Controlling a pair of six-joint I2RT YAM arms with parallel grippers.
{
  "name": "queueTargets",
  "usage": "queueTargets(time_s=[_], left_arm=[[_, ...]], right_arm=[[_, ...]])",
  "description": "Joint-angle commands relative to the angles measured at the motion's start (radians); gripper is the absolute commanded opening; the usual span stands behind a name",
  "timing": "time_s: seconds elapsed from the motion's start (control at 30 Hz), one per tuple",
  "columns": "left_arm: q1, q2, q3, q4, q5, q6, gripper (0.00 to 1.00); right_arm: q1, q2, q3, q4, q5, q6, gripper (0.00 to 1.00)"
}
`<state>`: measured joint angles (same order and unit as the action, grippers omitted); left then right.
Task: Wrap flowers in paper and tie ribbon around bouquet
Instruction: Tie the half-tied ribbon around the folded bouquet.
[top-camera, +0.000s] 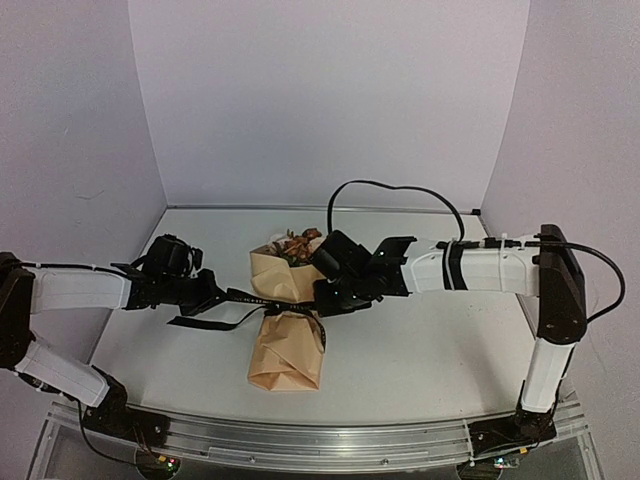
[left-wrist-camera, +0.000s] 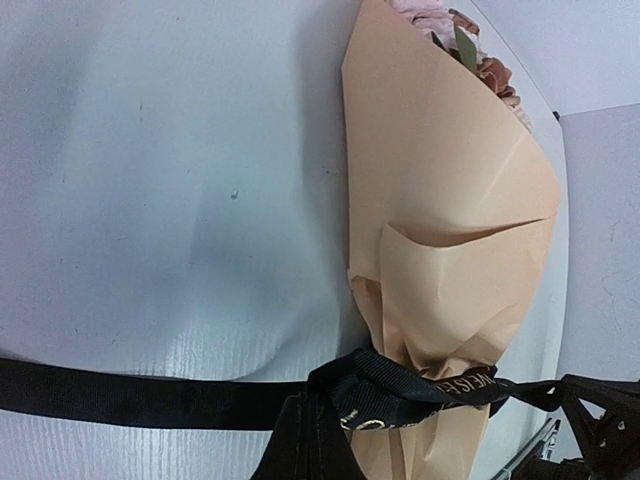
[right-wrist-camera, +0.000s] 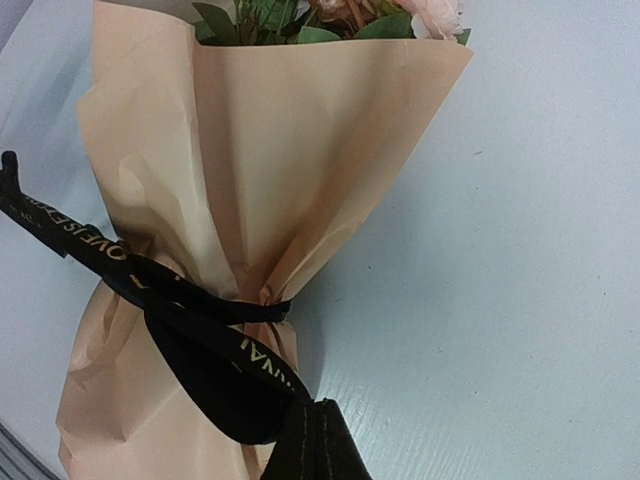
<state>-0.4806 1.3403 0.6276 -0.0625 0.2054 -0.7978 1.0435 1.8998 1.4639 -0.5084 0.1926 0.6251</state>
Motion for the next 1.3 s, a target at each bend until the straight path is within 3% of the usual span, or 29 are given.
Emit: queueTargets(time_s=[0.0,0.43,0.63,0.83,0.93,1.17,1.27], left_arm=[[0.024,0.005,-0.01,-0.01,-0.016,-0.007,0.0],[0.028,0.053,-0.07,0.029,0.024,0.005,0.0],[0.024,0.039,-0.053,0.136,0.152,0.008,0.0],[0.017,0.014,-0.05,0.15,0.186,-0.047,0.17],[0.017,-0.003,-0.078,0.154,0.176,-0.108,0.26],[0.017,-0.088,-0.149,0.19,0.144,-0.217,0.44],[0.017,-0.098,-0.139,0.181,0.158,-0.223,0.46]], right_arm=[[-0.013,-0.065,-0.002,-0.061,0.045,-0.012,0.0],[-0.026,-0.063,-0.084,-0.065,0.051,0.025,0.0],[-0.019,-0.049,-0.033,-0.057,-0.017,0.043,0.0],[-0.015,-0.072,-0.026,-0.05,-0.059,0.126,0.34],[-0.016,-0.09,-0.051,-0.042,-0.065,0.188,0.46],[-0.016,-0.157,-0.183,0.071,-0.14,0.332,0.54],[-0.014,-0.164,-0.216,0.113,-0.153,0.369,0.58]])
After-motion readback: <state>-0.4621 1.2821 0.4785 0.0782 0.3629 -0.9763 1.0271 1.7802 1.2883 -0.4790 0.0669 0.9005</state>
